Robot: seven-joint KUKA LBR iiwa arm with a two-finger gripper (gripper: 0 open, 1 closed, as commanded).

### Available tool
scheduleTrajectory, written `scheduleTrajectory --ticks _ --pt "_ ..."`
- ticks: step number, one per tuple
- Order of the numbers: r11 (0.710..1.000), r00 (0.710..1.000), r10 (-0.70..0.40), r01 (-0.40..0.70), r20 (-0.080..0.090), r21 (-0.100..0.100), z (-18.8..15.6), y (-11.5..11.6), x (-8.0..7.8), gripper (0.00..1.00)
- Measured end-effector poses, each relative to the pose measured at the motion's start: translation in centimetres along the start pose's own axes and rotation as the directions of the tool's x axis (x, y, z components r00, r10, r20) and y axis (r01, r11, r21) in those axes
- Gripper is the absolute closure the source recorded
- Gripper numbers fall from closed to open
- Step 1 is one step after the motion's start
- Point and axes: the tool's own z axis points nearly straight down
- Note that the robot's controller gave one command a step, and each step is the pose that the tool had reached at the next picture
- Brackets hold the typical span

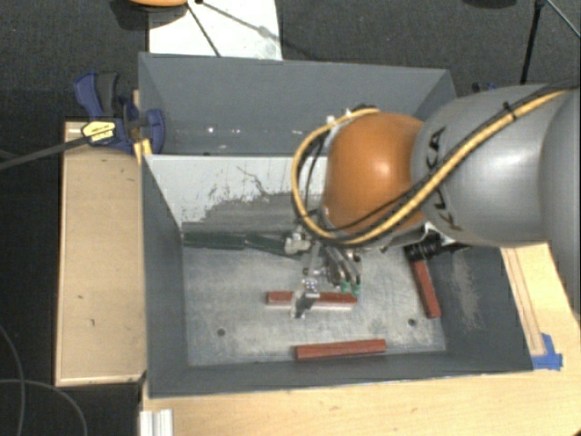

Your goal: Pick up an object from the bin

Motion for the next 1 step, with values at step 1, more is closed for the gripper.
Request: scheduleTrajectory --ticks 1 --pt "0.999 0.999 0.034 -0.034 -0.006 0.004 0.61 -4.82 0.65 0.00"
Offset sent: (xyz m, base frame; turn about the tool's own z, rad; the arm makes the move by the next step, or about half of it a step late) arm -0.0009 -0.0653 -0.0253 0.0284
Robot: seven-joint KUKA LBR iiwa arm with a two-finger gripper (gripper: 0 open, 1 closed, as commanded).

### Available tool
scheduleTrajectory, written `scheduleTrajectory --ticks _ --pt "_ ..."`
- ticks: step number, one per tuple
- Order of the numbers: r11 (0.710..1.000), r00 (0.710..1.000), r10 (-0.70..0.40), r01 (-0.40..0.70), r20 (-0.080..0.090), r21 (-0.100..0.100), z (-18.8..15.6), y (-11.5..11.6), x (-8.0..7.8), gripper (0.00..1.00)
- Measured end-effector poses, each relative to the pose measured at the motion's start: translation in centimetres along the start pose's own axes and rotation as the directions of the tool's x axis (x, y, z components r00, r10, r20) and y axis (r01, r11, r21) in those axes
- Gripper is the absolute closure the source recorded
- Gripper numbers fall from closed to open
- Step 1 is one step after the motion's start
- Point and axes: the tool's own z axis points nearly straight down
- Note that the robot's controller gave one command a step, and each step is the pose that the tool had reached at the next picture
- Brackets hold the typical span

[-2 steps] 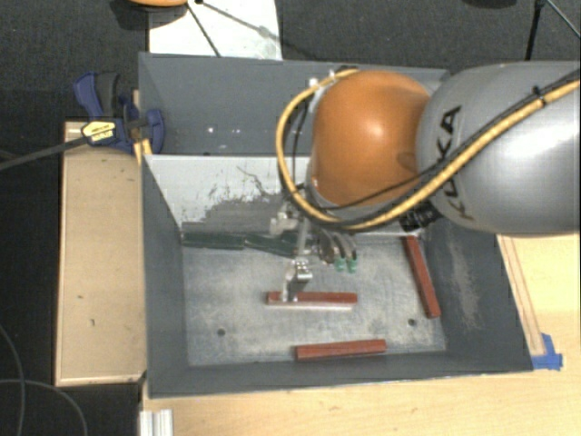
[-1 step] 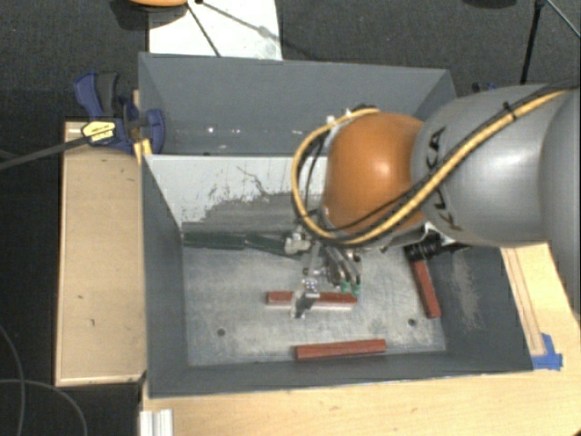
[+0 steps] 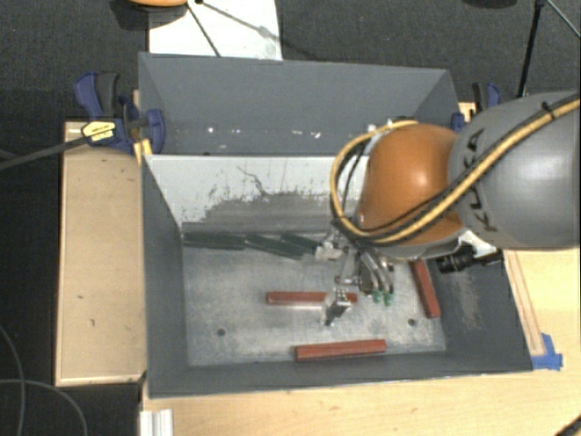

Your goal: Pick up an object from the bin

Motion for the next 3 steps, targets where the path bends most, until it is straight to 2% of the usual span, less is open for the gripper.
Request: scheduleTrajectory --ticks 1,2,3 --pt "1.000 1.000 -0.005 0.005 0.000 -0.002 1.5 -1.3 -1.0 0.00" --pt "0.993 0.993 0.117 -0.117 0.008 -0.005 8.0 -0.5 -1.1 0.00" --pt "0.992 0.992 0.124 -0.124 0.029 -0.015 9.5 -0.1 -1.8 1.00"
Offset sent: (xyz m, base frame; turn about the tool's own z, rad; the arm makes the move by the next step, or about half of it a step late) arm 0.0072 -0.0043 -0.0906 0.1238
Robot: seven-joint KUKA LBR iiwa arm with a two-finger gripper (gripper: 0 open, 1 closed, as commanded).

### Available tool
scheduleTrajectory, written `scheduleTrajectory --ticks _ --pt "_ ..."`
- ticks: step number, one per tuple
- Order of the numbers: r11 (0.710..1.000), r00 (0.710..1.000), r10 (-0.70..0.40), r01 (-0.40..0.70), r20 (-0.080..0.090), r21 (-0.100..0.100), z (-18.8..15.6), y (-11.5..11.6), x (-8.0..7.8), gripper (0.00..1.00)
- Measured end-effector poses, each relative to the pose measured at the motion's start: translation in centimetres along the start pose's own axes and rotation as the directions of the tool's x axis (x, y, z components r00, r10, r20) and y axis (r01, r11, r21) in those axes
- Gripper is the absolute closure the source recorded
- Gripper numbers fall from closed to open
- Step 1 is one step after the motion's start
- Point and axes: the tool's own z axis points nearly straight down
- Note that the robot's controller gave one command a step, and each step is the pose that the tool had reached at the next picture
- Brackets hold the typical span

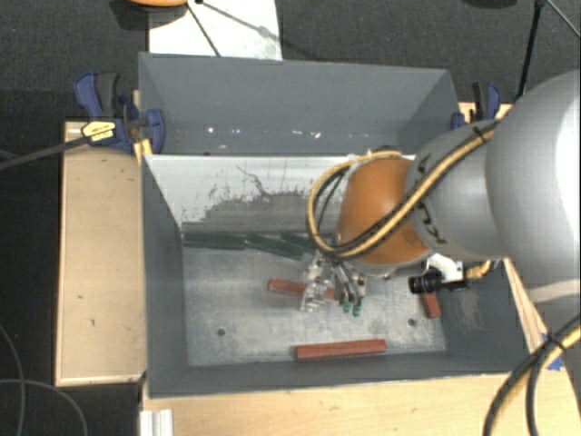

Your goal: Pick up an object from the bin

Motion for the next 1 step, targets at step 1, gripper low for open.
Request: scheduleTrajectory --ticks 1 --pt "1.000 1.000 0.000 0.000 0.001 0.000 -0.16 -0.02 0.05 1.00"
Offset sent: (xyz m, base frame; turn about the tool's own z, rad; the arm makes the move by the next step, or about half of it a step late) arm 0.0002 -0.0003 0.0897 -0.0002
